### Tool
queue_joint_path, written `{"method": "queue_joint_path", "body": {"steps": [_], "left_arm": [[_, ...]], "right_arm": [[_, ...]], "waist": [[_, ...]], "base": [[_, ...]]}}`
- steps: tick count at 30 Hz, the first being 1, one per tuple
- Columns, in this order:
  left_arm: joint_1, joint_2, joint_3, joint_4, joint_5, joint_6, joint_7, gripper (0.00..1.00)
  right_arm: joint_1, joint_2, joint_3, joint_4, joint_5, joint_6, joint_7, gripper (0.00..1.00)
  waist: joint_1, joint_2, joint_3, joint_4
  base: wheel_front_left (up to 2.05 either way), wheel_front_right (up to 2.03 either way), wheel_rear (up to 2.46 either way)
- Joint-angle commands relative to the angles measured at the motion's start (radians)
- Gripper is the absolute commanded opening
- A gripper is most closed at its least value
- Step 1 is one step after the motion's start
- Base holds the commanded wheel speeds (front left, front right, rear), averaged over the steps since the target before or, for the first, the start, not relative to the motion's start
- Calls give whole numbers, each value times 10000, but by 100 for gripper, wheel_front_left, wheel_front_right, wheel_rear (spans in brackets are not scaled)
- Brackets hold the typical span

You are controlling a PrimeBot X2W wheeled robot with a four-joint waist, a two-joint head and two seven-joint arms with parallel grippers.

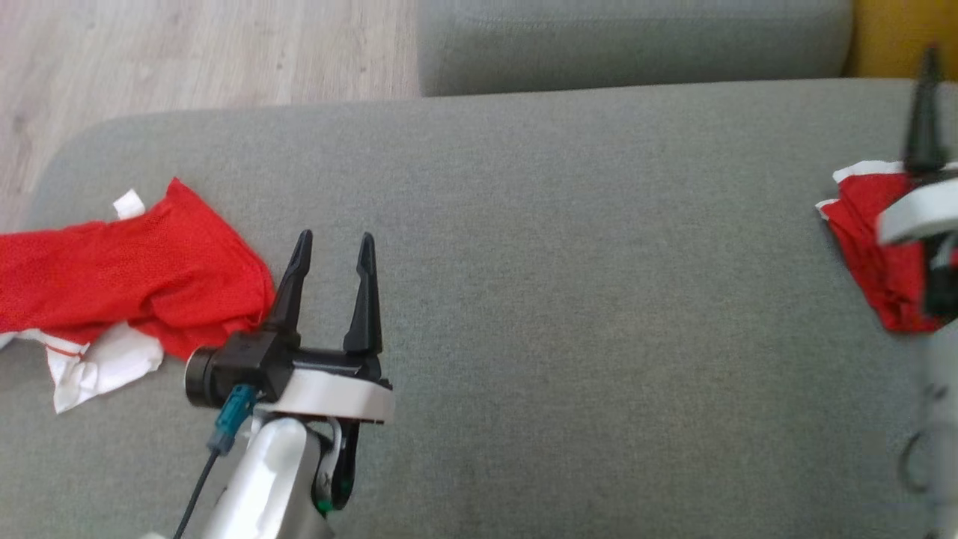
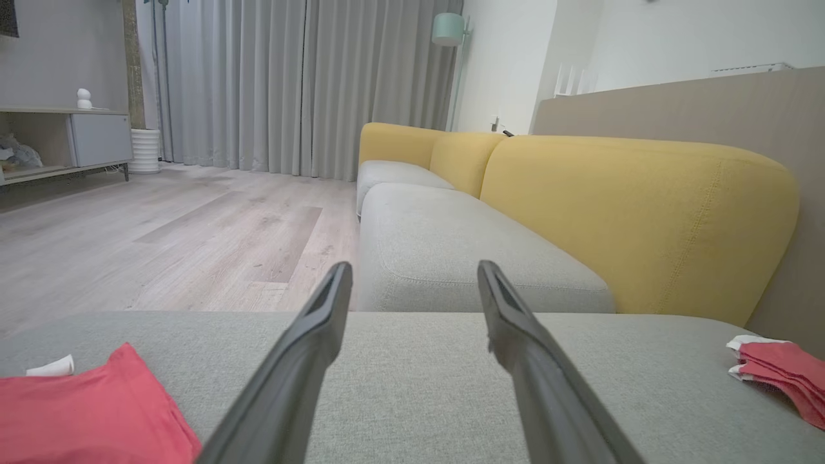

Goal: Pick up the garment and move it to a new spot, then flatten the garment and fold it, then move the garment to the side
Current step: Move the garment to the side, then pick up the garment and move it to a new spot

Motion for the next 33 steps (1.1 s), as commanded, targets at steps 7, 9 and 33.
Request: {"method": "queue_joint_path", "body": {"steps": [7,9,33], "left_arm": [[305,89,620,-430,2,86,-51,100],[467,89,660,-417,-20,113,-51,100],[796,89,730,-454,-157,262,-51,100]], "right_arm": [[1847,1478,754,-2186,1153,-7,-190,100],[2476,1702,827,-2342,1402,-7,-268,100],[5165,1910,1797,-3262,1765,-7,-498,100]], "waist": [[3,-1,-270,-50],[3,-1,-307,-40],[3,-1,-307,728]], "base": [[0,0,0],[0,0,0],[0,0,0]]}}
